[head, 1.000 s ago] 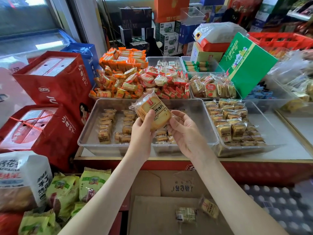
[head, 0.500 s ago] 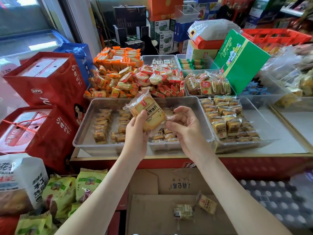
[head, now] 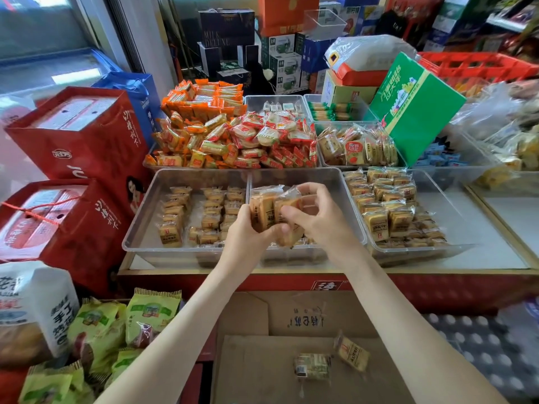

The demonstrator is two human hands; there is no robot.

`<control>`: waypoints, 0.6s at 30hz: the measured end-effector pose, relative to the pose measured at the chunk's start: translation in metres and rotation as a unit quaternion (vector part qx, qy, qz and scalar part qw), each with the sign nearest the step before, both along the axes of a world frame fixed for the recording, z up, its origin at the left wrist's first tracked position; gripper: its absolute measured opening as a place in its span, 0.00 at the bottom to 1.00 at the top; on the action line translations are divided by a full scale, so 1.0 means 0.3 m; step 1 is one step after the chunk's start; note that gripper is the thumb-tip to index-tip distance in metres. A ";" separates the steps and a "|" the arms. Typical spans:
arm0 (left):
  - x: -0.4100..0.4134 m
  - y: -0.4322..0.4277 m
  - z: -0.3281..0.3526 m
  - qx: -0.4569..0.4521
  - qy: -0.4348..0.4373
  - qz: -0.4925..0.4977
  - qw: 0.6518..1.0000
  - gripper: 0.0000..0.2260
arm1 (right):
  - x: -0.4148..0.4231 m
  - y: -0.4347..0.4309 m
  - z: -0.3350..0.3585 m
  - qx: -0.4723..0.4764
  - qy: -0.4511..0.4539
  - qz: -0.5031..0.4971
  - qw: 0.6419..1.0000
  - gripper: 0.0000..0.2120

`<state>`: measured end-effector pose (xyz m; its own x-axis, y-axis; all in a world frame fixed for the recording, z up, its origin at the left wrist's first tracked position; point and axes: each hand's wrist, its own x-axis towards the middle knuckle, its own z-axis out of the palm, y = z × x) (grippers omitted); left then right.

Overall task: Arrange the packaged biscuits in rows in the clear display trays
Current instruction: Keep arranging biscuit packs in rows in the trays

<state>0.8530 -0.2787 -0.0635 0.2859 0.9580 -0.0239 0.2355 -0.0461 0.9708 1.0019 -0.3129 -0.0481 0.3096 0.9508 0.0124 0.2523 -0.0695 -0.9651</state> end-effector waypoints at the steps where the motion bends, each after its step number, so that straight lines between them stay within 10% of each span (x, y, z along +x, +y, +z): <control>1: -0.005 0.007 -0.004 -0.018 -0.012 -0.011 1.000 0.17 | 0.018 0.000 -0.007 -0.012 0.074 0.020 0.997 0.20; 6: -0.037 0.045 -0.011 -0.200 -0.254 -0.035 0.946 0.12 | 0.108 -0.015 -0.036 0.003 0.522 0.133 0.842 0.18; 9: -0.046 0.083 -0.025 -0.259 -0.347 -0.006 0.902 0.19 | 0.143 0.006 -0.072 0.018 0.577 0.126 0.807 0.20; 12: -0.034 0.119 -0.055 -0.265 -0.342 0.010 0.902 0.18 | 0.192 0.040 -0.105 0.003 0.555 0.138 0.820 0.21; 18: 0.022 0.236 -0.127 -0.246 -0.263 0.056 0.931 0.23 | 0.362 0.226 -0.163 -0.059 0.204 0.034 0.977 0.25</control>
<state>0.8597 -0.2078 -0.1016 0.2806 0.8923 -0.3538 -0.3017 0.4319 0.8500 1.1105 -0.2450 -0.0969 0.2015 0.9568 -0.2095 -0.1435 -0.1828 -0.9726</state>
